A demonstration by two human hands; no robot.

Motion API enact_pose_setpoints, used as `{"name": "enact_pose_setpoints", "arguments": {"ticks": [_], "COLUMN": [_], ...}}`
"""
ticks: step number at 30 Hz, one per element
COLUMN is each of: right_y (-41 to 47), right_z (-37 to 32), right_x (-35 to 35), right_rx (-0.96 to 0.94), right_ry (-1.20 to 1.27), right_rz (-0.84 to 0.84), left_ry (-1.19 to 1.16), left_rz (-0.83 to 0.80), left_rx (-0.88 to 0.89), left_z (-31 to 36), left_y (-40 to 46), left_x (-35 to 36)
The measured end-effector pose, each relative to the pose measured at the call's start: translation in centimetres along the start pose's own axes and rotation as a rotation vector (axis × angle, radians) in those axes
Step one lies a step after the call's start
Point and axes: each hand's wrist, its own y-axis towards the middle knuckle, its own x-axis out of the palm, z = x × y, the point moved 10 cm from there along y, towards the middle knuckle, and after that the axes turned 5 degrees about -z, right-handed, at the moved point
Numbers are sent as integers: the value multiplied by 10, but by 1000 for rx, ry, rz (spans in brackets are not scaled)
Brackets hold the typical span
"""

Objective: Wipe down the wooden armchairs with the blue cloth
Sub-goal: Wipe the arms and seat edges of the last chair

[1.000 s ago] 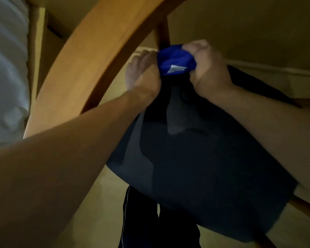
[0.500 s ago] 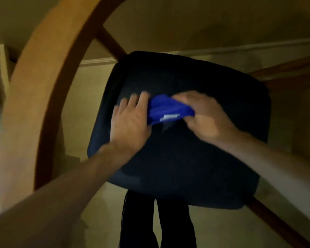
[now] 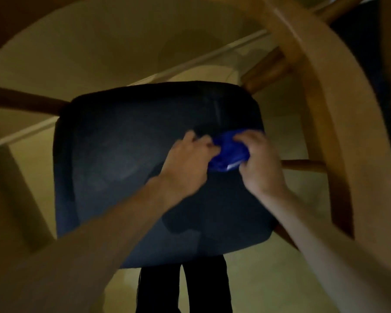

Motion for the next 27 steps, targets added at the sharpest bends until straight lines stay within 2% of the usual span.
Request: {"name": "enact_pose_setpoints", "arguments": {"ticks": [3,5,7,10,12,14,16,17,19,20,22,27], "right_y": [-50,-51,-28,30,81,134,157,155,129,106,54,-8], "right_z": [10,13,6,-26,-50,-61,-65,-63,-56,-53,-45,-21], "right_x": [18,14,-5,-47,-57,-48,-29,-23,-17,-16,-2,15], "right_rx": [44,64,62,-34,-119,-139,-152,-140,-104,-95,-45,37], "right_ry": [-71,-8,70,130,82,60,12,-24,-55,-78,-30,2], "right_rz": [-123,-132,-49,204,271,179,63,42,94,147,141,10], "left_ry": [-90,-97,7,134,181,205,204,202,134,82,17,-76], "left_rz": [-103,-127,-46,225,280,207,85,68,155,195,214,83], "left_rx": [64,64,36,-68,-136,-201,-205,-176,-78,-25,65,161], "left_z": [23,19,1,-41,-71,-99,-111,-108,-94,-85,-64,-33], "left_y": [-36,-36,-17,31,69,96,103,96,69,55,25,-17], "left_x": [27,21,-11,-86,-122,-128,-106,-91,-74,-68,-53,-15]}}
